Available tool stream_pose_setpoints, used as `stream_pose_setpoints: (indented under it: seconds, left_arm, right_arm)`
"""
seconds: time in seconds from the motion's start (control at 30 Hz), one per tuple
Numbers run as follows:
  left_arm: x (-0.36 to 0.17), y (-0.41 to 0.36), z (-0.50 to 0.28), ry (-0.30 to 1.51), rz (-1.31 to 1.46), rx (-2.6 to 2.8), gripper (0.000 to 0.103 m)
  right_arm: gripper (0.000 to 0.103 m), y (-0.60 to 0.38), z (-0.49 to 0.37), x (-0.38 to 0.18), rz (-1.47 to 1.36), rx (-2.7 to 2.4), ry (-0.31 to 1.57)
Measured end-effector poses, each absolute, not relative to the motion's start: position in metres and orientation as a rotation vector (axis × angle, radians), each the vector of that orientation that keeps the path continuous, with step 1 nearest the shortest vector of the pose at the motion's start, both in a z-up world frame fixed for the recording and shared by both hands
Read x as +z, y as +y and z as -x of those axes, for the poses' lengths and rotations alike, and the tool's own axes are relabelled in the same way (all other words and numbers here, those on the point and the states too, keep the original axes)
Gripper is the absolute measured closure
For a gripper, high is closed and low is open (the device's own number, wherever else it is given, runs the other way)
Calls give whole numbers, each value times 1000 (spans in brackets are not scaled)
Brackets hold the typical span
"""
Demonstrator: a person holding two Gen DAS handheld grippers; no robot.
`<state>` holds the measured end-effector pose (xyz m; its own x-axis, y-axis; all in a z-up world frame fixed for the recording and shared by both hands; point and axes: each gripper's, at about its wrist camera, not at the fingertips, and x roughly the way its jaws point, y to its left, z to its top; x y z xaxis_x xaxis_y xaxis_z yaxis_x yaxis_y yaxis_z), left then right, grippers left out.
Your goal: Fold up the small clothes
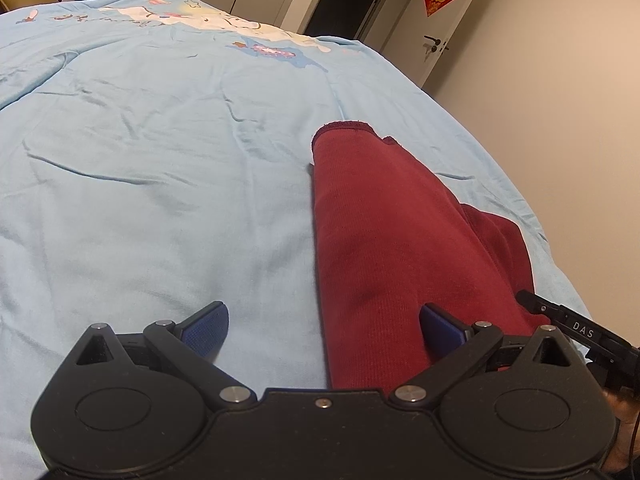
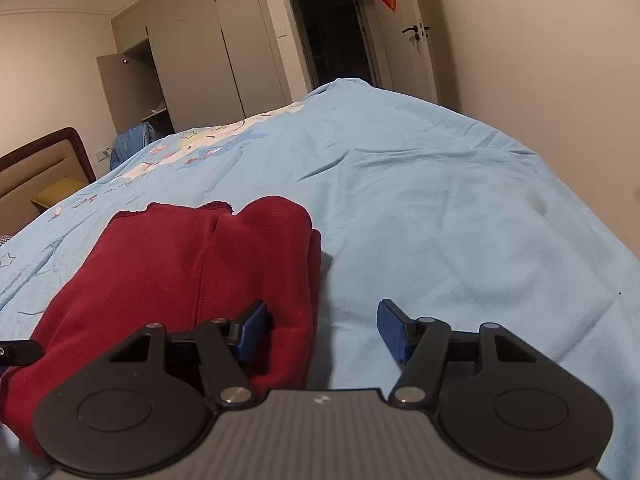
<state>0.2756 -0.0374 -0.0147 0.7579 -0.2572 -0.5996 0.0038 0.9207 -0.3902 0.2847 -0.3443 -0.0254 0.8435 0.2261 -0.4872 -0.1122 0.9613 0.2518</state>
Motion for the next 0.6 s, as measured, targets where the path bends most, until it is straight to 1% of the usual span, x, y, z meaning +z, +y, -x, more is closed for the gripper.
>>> stream_pose_setpoints:
  seconds: [0.43,0.5,0.6]
  left_arm:
    - [-10,-39,-275,714,370,-138,1]
    - [-9,-39,-275,709,368,-140,1]
    - [-5,-38,-279,695,363,-147,1]
  right_arm:
    - [35,-342,-280,-25,-227,185,521]
    - [38,-341,-279,-22,-228,206,514]
    - [46,-336,-279,-19,-221,239,509]
